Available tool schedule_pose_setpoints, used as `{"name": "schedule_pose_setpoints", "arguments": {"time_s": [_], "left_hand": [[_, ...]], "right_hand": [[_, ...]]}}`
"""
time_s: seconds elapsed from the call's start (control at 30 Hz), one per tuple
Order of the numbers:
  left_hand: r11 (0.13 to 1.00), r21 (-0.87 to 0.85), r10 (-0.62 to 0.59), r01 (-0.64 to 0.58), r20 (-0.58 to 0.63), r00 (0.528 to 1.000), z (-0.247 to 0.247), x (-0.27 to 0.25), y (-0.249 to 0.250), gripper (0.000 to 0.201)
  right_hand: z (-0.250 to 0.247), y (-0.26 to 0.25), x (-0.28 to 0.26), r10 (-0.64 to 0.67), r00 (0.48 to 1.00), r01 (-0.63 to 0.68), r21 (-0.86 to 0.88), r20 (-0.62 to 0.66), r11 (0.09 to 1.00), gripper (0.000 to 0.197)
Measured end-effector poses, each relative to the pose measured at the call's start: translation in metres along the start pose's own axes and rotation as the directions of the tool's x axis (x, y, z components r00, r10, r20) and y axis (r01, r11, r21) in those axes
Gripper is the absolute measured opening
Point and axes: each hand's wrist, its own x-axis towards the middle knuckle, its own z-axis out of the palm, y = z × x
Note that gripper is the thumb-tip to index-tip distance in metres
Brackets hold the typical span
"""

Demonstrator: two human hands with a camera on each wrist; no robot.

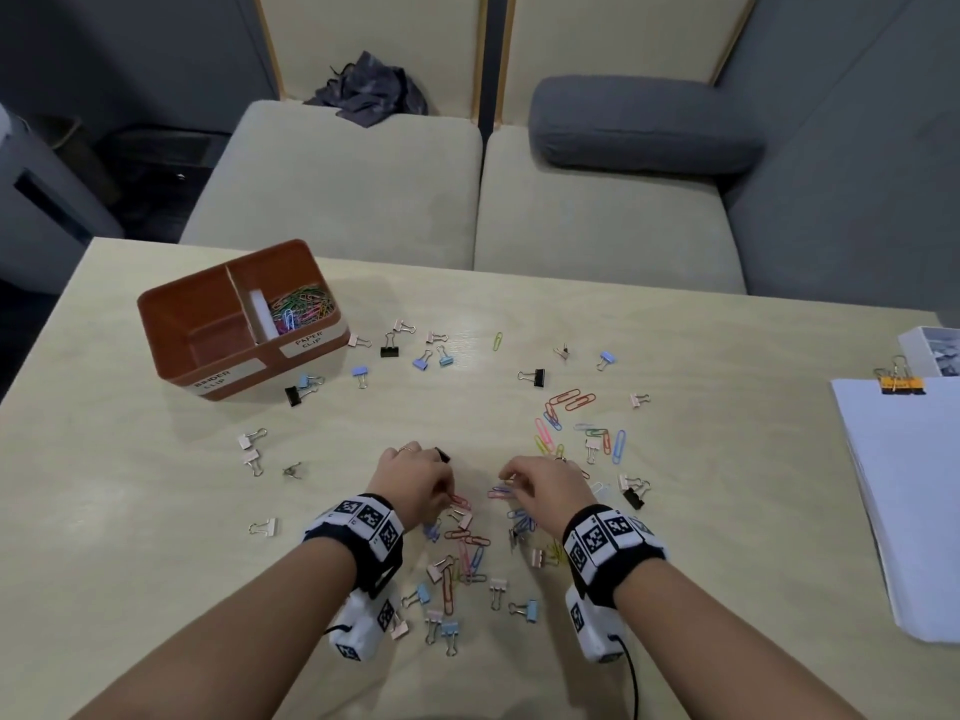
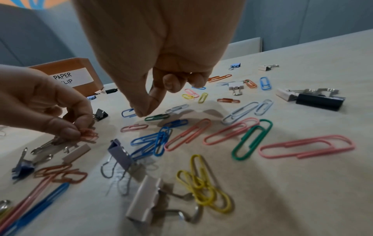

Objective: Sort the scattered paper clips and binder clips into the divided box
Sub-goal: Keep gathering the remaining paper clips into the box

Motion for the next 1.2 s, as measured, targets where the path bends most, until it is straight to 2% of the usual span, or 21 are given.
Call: {"name": "schedule_pose_setpoints", "arguments": {"time_s": [0.07, 0.17, 0.33, 0.5, 0.7, 0.8, 0.93, 1.0, 1.07, 1.2], "left_hand": [[0.999, -0.045, -0.012, 0.012, -0.008, 1.000, -0.001, 0.000, 0.000, 0.013], [0.994, -0.111, -0.018, 0.016, -0.013, 1.000, -0.003, 0.001, -0.003, 0.009], [0.995, -0.097, 0.018, -0.019, -0.016, 1.000, -0.005, 0.004, -0.001, 0.016], [0.999, 0.030, 0.012, -0.013, 0.043, 0.999, -0.004, 0.009, 0.013, 0.013], [0.978, 0.201, 0.037, -0.048, 0.061, 0.997, -0.011, 0.015, 0.019, 0.015], [0.971, 0.225, 0.066, -0.080, 0.072, 0.995, -0.013, 0.015, 0.020, 0.016], [0.996, 0.079, 0.032, -0.036, 0.050, 0.998, -0.017, 0.012, 0.013, 0.013], [1.000, -0.015, 0.008, -0.008, 0.018, 1.000, -0.020, 0.010, 0.007, 0.012], [0.998, -0.069, -0.010, 0.009, -0.019, 1.000, -0.023, 0.007, 0.001, 0.013], [0.984, -0.177, -0.019, 0.010, -0.048, 0.999, -0.025, 0.001, 0.001, 0.017]], "right_hand": [[0.000, -0.002, 0.000, -0.011, 1.000, 0.012, -0.059, 0.022, 0.998, 0.023], [0.002, -0.005, 0.001, -0.007, 0.999, 0.010, -0.086, 0.036, 0.996, 0.016], [0.006, -0.009, 0.003, 0.012, 0.999, -0.006, -0.157, 0.039, 0.988, 0.015], [0.003, -0.012, 0.009, 0.051, 0.997, -0.038, -0.222, 0.051, 0.974, 0.012], [0.002, -0.016, 0.009, -0.012, 0.994, 0.048, -0.341, 0.108, 0.939, 0.019], [0.001, -0.013, 0.003, -0.026, 0.994, 0.057, -0.304, 0.105, 0.951, 0.019], [-0.008, 0.014, -0.007, 0.086, 0.995, -0.088, -0.032, -0.055, 0.996, 0.009], [-0.012, 0.026, -0.009, 0.126, 0.987, -0.122, 0.041, -0.097, 0.992, 0.012], [-0.013, 0.028, -0.007, 0.122, 0.990, -0.119, 0.042, -0.069, 0.992, 0.019], [-0.007, 0.018, 0.005, 0.066, 0.998, -0.066, -0.083, -0.001, 0.994, 0.025]]}}
